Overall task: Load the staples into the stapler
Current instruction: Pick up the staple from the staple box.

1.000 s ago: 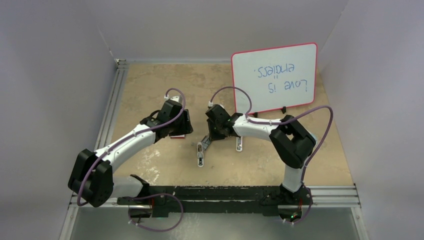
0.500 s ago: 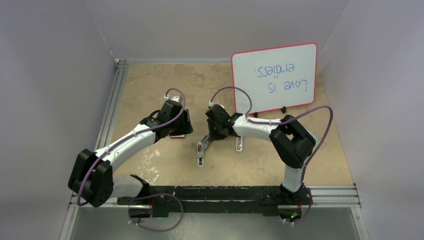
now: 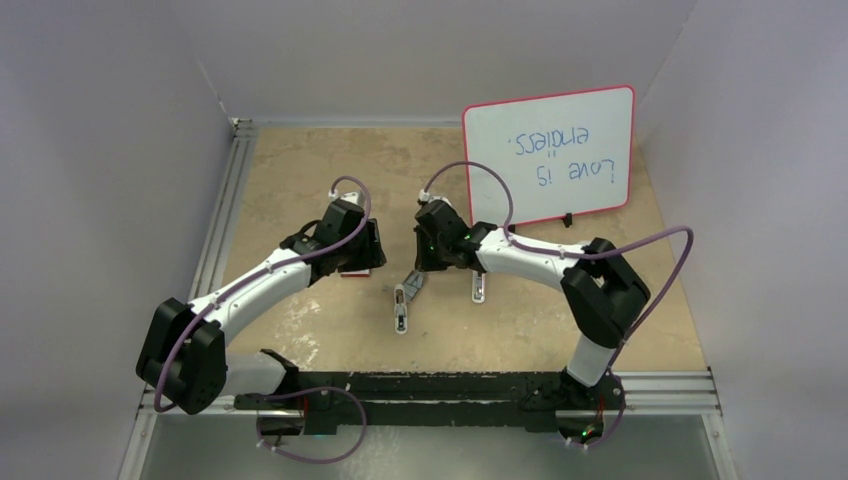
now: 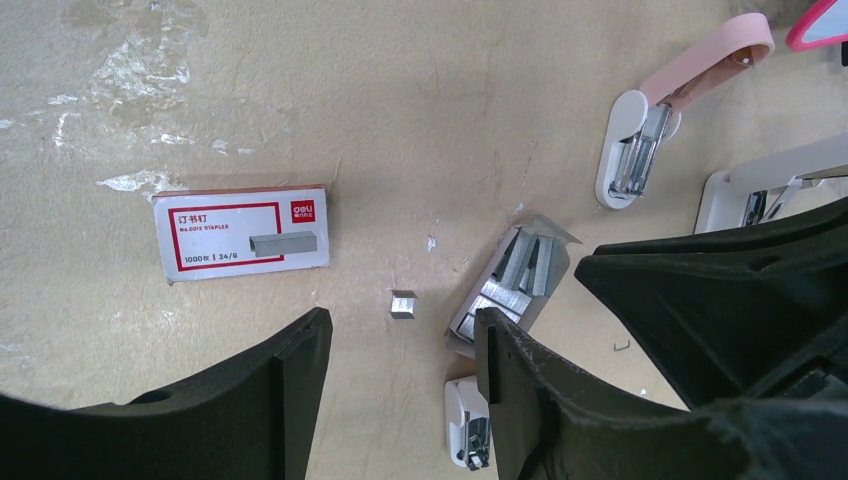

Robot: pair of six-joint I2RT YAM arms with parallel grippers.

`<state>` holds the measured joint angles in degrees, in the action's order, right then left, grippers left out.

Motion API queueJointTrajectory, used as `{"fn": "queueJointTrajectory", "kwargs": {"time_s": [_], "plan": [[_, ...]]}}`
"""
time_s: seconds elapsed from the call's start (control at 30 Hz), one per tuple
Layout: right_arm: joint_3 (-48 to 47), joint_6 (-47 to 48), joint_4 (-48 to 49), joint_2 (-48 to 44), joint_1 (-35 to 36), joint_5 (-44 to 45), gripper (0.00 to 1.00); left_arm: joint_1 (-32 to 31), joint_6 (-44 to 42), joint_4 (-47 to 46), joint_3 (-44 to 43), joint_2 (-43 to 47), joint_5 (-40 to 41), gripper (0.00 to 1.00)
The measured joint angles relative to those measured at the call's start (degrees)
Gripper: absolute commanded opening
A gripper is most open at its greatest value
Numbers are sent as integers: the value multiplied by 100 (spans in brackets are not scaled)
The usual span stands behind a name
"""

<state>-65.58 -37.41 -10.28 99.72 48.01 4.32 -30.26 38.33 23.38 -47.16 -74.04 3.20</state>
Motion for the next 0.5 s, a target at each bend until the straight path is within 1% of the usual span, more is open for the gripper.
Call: {"fn": "queueJointTrajectory", "kwargs": {"time_s": [0.07,0.17,0.2,0.4,0.5], "plan": [[0,-4,0,28,0,-52,12,0,0,0,0,0,0,54],[0,-9,-22,129,11,-90,19,0,0,0,0,0,0,54],[0,-11,-33,168,15,-103,19,0,0,0,0,0,0,54],[2,-20,-98,299,66,-142,18,0,0,0,0,0,0,54],[2,-33,-133,313,74,-138,20,0,0,0,0,0,2,54]]}}
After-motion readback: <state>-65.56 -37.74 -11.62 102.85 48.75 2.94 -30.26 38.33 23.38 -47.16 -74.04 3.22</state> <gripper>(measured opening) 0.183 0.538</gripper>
